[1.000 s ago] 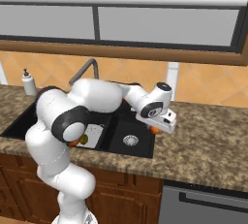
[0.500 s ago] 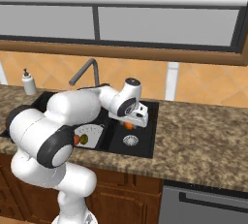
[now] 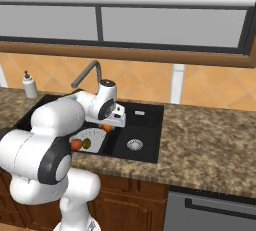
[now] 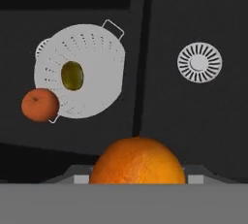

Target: Put the colander in the sink, put the tangerine, orange, kiwi in the colander, and turn on the sink faucet and pour water over the colander.

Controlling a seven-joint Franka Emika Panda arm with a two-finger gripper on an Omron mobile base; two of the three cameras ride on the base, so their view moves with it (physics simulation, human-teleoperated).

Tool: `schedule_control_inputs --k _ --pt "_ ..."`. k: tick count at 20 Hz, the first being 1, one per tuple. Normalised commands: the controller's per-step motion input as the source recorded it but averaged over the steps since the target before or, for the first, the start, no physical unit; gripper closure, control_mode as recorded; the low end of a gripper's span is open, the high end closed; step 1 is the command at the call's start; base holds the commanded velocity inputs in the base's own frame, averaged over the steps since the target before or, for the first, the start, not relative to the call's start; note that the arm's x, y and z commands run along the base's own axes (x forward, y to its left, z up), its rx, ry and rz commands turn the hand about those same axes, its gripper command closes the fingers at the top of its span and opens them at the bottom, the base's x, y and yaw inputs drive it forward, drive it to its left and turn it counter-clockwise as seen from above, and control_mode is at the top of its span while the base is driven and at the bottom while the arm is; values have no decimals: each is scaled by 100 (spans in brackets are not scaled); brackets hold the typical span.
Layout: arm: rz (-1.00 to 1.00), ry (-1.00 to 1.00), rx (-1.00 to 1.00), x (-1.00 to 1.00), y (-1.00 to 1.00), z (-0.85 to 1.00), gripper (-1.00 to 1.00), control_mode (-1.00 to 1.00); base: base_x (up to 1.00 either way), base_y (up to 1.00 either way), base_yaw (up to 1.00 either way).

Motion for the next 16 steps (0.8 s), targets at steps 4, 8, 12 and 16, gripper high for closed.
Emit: schedule_control_inputs --k 4,8,12,16 --pt "11 0 2 5 100 0 100 -100 0 0 0" --pt "6 2 2 34 77 -23 100 -100 0 0 0" --pt "1 0 0 52 45 -66 100 -100 0 0 0" --pt "0 0 0 43 31 -71 100 -100 0 0 0"
